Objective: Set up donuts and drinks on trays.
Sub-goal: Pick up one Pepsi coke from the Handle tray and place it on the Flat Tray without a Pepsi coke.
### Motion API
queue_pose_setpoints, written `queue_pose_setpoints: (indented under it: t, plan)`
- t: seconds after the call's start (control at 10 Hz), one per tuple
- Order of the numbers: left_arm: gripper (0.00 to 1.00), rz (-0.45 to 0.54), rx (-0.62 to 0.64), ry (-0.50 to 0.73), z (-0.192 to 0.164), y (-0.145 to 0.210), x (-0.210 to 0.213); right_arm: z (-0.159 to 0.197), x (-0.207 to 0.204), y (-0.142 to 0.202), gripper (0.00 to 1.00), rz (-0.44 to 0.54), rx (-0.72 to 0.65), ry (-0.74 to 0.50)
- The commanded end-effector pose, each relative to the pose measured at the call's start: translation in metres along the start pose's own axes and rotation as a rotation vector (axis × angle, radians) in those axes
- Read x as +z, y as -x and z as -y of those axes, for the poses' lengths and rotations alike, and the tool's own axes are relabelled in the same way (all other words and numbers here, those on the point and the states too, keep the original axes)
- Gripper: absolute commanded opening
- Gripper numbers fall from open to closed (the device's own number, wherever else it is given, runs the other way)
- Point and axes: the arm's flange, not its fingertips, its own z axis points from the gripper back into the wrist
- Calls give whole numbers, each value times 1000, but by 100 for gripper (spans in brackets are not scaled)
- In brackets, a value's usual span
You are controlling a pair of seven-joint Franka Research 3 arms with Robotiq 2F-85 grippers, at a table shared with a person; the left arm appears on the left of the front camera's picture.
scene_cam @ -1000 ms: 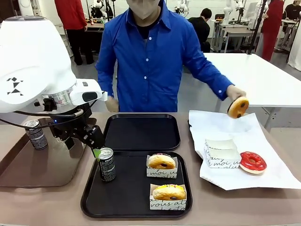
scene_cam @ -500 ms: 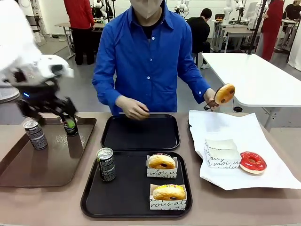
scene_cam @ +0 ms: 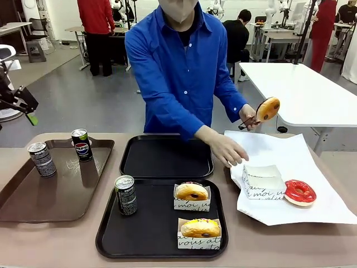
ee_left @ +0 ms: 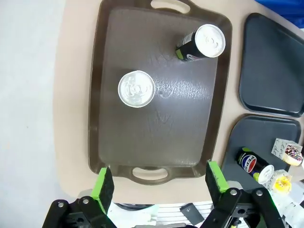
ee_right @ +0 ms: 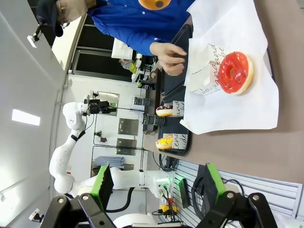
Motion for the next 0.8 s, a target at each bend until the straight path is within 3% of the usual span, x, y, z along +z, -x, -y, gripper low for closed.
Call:
queue_pose_setpoints:
  t: [0.0,0.5,0.7]
  plan:
    - [100,-3,-7,-11,0,2,1,-1,0,-1,100,10,19,-13]
    - [100,-2,-3,0,2,0,0,-1,0,-1,100,10,19,-13]
    - [100,-7,-91,-67,-6,-26,-32,-1,0,-1,100,10,19,-13]
